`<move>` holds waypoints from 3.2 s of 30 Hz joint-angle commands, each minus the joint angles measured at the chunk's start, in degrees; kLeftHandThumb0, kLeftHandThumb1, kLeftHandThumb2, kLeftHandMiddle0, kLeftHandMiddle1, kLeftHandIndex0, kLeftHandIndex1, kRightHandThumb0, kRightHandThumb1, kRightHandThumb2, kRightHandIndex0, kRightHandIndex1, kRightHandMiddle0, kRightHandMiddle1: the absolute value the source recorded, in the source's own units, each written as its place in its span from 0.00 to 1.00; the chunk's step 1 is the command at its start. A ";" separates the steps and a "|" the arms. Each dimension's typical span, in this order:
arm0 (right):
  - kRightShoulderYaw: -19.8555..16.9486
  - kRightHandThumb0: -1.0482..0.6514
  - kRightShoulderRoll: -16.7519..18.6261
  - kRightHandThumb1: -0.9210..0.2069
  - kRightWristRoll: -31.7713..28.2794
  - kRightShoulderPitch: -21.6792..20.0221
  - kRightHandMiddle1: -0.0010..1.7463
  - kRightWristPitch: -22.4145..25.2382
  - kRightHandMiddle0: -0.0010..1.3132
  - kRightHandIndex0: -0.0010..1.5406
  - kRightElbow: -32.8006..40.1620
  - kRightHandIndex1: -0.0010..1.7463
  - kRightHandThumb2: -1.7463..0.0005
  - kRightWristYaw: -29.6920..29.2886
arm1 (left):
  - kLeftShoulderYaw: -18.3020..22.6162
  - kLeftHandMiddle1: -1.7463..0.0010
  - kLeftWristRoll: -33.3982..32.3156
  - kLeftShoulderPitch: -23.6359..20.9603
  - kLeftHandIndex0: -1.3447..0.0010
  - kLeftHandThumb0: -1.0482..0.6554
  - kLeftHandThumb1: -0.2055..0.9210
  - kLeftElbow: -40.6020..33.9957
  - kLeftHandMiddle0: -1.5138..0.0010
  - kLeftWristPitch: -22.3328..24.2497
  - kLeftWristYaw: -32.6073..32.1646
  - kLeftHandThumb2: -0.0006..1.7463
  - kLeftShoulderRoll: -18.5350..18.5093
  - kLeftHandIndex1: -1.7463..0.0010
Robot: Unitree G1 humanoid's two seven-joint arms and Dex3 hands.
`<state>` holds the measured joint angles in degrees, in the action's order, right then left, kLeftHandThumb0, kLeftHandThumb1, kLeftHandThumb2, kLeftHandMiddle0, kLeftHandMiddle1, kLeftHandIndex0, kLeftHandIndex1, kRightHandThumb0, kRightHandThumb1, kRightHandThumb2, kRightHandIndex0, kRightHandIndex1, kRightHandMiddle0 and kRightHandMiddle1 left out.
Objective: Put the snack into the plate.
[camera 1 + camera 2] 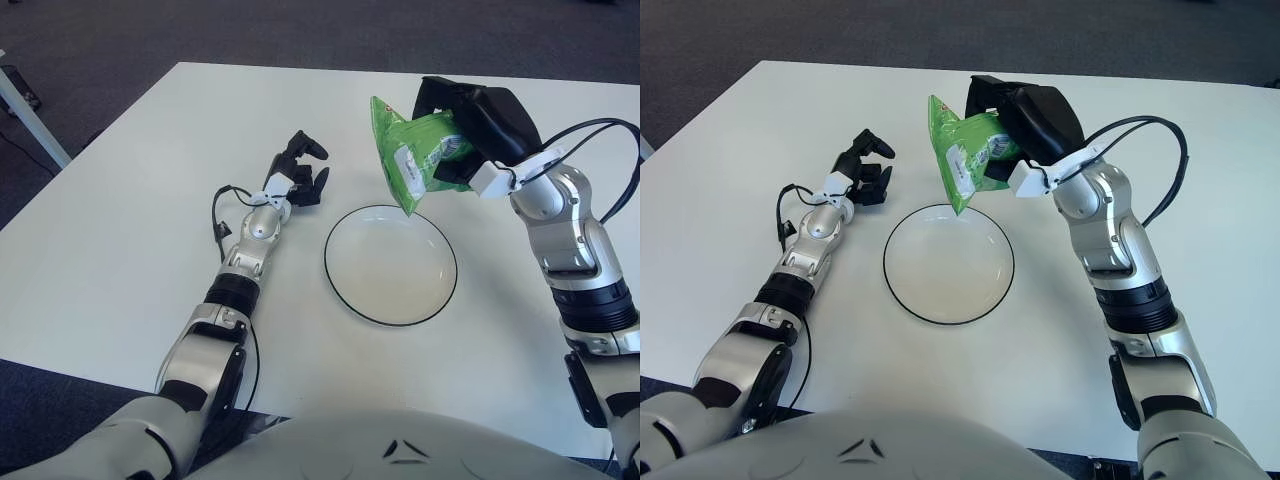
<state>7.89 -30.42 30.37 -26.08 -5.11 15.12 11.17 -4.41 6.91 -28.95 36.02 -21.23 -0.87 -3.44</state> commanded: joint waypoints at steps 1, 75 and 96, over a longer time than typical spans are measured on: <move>-0.31 0.61 0.47 0.88 -1.17 1.95 1.00 -0.77 0.52 0.57 2.01 0.99 0.00 1.09 | 0.44 0.00 -1.72 3.78 0.73 0.39 0.75 2.11 0.27 -0.09 1.64 0.52 0.93 0.00; 6.77 0.61 -1.36 0.58 -10.30 12.55 0.87 24.84 0.41 0.44 31.37 1.00 0.25 29.71 | 0.56 0.00 -8.23 8.24 0.73 0.39 0.76 -6.80 0.36 11.88 9.31 0.51 3.70 0.00; 4.66 0.38 -6.10 0.45 -11.58 13.44 0.62 17.39 0.00 0.04 30.82 0.47 0.40 31.37 | -0.87 0.00 -7.64 9.89 0.72 0.39 0.74 -9.10 0.26 8.95 9.52 0.53 3.88 0.00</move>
<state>13.84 -35.67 19.68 -13.57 14.12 46.50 42.67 -4.72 -1.10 -23.46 25.50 -12.87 8.31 -0.37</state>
